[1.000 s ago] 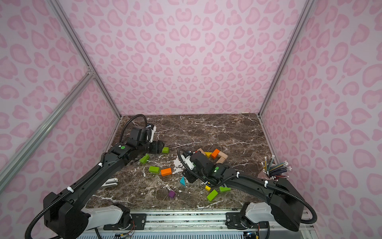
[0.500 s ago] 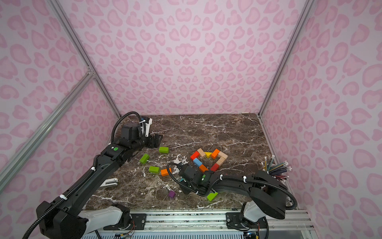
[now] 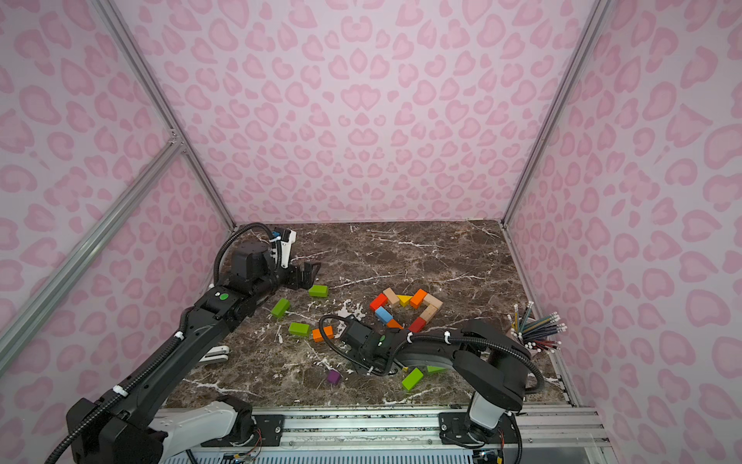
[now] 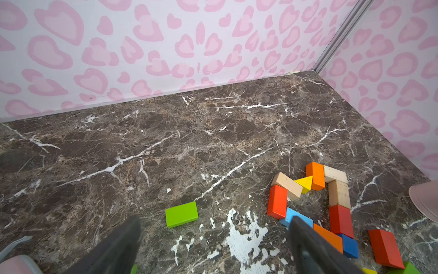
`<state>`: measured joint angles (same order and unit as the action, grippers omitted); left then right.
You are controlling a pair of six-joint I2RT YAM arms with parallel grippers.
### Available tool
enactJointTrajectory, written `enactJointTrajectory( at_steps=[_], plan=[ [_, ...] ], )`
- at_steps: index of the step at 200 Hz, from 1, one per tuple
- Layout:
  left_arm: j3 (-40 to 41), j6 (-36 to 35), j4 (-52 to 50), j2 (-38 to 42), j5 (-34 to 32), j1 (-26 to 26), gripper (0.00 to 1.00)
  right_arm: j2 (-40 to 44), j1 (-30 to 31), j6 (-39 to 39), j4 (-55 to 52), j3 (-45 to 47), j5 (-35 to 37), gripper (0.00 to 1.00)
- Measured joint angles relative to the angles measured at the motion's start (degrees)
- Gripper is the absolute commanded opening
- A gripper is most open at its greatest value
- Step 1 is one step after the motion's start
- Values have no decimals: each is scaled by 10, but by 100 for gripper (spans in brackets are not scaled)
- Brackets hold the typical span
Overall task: Assemble a heart with building blocks
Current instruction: Move the building block to the center of the board.
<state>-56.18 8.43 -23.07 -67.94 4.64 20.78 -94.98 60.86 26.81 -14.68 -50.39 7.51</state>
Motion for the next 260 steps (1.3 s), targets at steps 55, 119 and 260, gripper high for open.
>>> enactJointTrajectory(
  at_steps=[55, 119, 260],
  plan=[
    [3, 0, 2, 2, 0, 0, 97, 11, -33, -14, -17, -2, 11, 44],
    [3, 1, 3, 2, 2, 0, 97, 44, -43, -24, -24, -5, -2, 52],
    [5, 3, 4, 4, 11, 0, 98, -15, -32, 107, -51, -62, 3, 64]
  ],
)
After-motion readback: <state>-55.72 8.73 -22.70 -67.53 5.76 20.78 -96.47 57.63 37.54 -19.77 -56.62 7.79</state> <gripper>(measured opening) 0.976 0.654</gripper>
